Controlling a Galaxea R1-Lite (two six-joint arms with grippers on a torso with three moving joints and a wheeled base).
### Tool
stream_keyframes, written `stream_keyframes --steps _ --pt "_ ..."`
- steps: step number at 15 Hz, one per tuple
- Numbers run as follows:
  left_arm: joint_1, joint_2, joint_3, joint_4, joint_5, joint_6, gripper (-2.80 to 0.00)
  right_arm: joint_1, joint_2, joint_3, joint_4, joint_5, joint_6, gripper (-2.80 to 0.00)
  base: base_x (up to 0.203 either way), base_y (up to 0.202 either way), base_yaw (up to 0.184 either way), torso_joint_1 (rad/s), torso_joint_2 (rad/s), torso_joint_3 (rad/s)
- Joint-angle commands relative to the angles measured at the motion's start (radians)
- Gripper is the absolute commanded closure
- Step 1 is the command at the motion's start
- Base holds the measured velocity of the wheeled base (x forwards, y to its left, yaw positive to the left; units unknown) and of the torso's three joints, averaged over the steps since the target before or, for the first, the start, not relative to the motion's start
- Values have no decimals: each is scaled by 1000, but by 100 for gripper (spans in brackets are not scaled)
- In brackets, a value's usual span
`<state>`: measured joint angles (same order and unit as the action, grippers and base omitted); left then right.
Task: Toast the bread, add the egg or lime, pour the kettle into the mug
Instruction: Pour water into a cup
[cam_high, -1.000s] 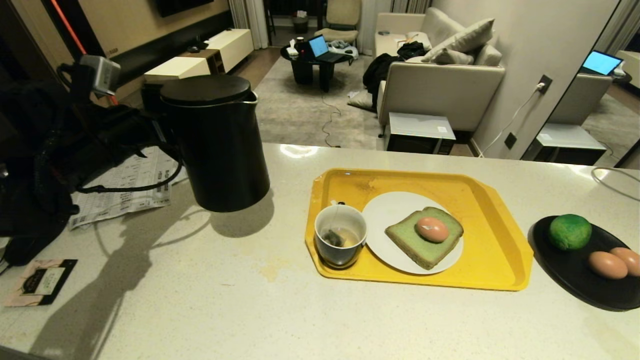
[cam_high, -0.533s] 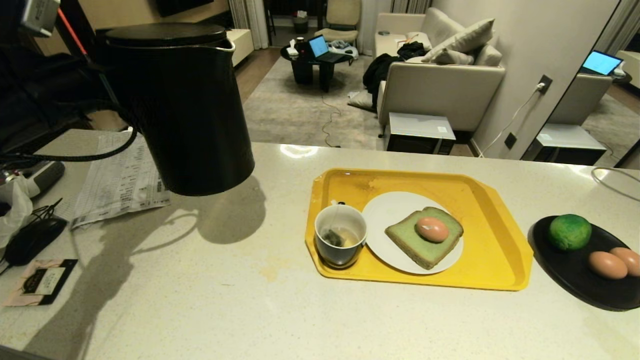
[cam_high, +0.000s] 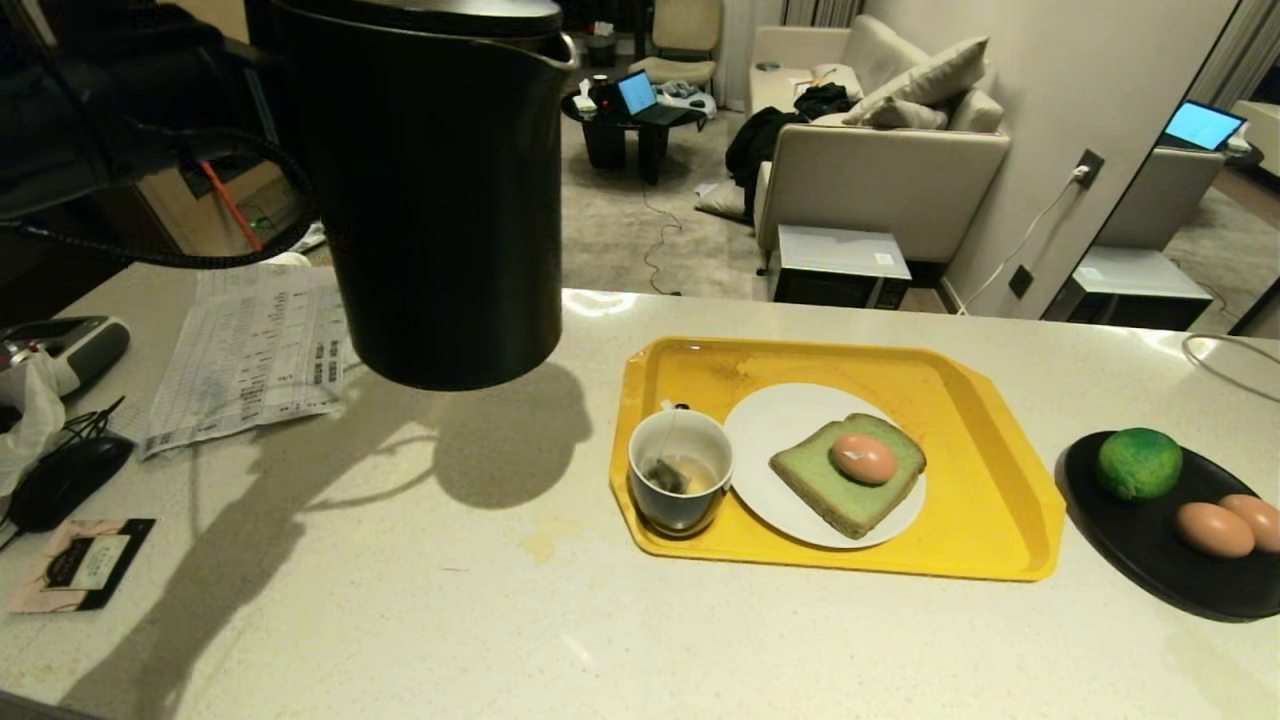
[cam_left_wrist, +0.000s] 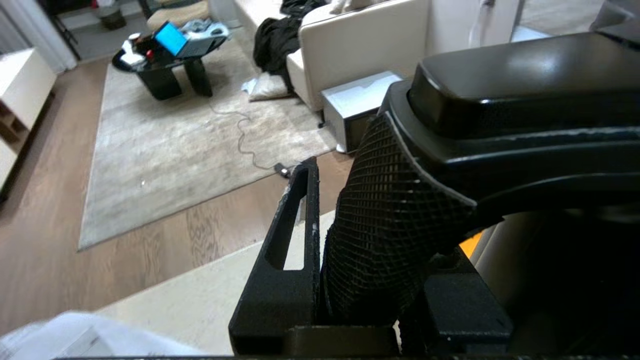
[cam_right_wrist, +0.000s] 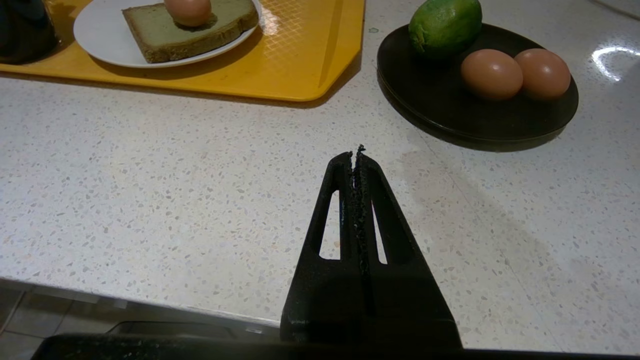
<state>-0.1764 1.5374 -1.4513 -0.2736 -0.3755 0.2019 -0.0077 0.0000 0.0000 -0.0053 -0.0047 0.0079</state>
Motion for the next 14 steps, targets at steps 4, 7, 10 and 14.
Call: stream_keyframes --steps 4,7,10,14 --pt "-60 -8 -19 102 157 132 0 0 0 3 -1 0 0 0 0 0 0 0 0 0" --pt "-49 -2 -15 106 238 191 0 0 0 3 -1 0 0 0 0 0 0 0 0 0" --pt "-58 0 -20 182 264 263 0 0 0 3 -1 0 1 0 0 0 0 0 0 0" --pt "-75 27 -113 384 265 378 0 0 0 3 -1 0 0 0 0 0 0 0 0 0"
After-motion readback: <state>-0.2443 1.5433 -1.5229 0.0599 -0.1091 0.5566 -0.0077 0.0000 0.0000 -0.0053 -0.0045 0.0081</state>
